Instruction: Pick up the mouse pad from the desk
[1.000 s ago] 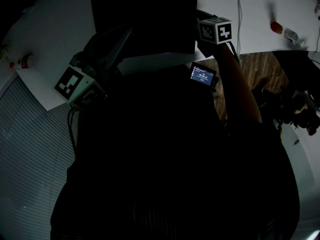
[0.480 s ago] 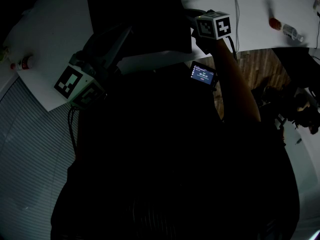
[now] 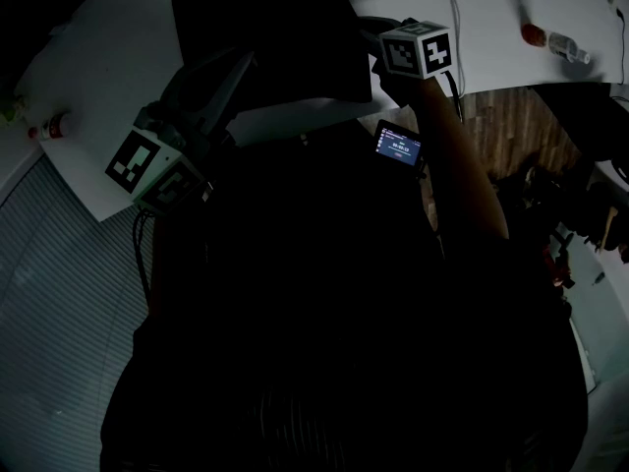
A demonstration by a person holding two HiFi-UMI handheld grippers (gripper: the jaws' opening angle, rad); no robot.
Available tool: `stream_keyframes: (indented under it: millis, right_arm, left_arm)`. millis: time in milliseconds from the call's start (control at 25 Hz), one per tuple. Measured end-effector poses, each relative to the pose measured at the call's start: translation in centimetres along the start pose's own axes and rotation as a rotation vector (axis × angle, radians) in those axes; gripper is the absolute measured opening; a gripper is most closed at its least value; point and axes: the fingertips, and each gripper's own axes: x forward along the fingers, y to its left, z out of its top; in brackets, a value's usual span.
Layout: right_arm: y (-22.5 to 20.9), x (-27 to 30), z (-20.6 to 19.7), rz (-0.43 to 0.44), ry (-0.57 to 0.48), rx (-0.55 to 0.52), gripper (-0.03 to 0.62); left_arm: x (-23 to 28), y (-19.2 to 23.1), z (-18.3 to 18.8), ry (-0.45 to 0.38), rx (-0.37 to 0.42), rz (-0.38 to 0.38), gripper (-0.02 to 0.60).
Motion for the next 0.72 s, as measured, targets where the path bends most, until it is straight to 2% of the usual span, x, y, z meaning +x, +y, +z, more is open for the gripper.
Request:
stream_keyframes:
  millis: [360, 720]
  right_arm:
    - [-0.5, -1.0, 0.6, 0.027, -0.084, 0.054, 0.015]
    - [3.9, -5.1, 4.1, 0.124, -0.198, -0.050, 0.015]
  left_arm:
    - [0.0, -0.1, 0.0, -0.002, 0.054, -0.019, 0.009]
    - [0.2, -0.8, 0.8, -0.012, 0.134, -0.039, 0.009]
